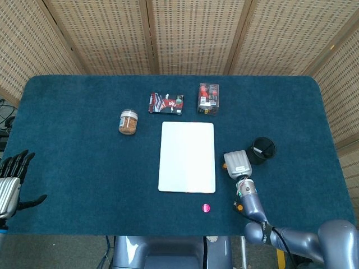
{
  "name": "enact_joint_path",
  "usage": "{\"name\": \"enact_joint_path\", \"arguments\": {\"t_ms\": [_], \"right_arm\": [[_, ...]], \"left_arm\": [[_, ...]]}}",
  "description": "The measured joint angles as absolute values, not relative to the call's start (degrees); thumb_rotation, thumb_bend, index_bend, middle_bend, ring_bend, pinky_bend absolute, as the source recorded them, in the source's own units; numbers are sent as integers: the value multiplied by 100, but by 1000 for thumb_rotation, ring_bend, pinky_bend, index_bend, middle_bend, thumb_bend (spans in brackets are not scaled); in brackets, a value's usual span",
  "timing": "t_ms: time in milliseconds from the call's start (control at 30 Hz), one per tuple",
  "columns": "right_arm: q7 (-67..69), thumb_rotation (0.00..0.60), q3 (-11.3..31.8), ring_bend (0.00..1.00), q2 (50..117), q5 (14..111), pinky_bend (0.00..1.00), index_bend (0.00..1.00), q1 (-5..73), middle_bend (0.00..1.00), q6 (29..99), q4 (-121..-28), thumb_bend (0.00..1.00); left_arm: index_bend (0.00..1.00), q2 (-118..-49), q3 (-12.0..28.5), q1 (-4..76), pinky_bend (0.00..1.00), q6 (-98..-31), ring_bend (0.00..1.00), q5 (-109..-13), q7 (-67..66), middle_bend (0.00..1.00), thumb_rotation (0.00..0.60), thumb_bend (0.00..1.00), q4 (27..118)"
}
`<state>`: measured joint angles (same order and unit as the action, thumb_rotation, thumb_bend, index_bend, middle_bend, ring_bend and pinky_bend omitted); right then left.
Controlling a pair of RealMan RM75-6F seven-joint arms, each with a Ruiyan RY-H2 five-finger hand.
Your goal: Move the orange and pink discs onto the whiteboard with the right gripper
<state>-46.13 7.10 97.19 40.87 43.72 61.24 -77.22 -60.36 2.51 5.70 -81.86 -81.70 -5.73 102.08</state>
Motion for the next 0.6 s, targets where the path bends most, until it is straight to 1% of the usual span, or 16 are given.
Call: {"name": "enact_joint_path", "arguments": {"t_ms": [133, 233, 600], "right_arm": [[-4582, 600, 697, 1000, 9744, 4155, 1000, 490, 4347, 1000, 6105, -7641, 361], [-4534, 600, 690, 1000, 9758, 4198, 1000, 514, 4322, 1000, 6079, -7599, 363], [-4384, 600, 791, 1000, 9721, 4361, 1000, 530, 4289, 1000, 6054, -7657, 363]], "left_arm": [[0, -6039, 249, 572, 0, -8181, 0, -8164, -572, 0, 600, 0, 10205], [0, -6039, 249, 571, 0, -8187, 0, -8163, -577, 0, 600, 0, 10206], [0, -6025, 245, 584, 0, -8153, 0, -8139, -566, 0, 600, 0, 10213]]}}
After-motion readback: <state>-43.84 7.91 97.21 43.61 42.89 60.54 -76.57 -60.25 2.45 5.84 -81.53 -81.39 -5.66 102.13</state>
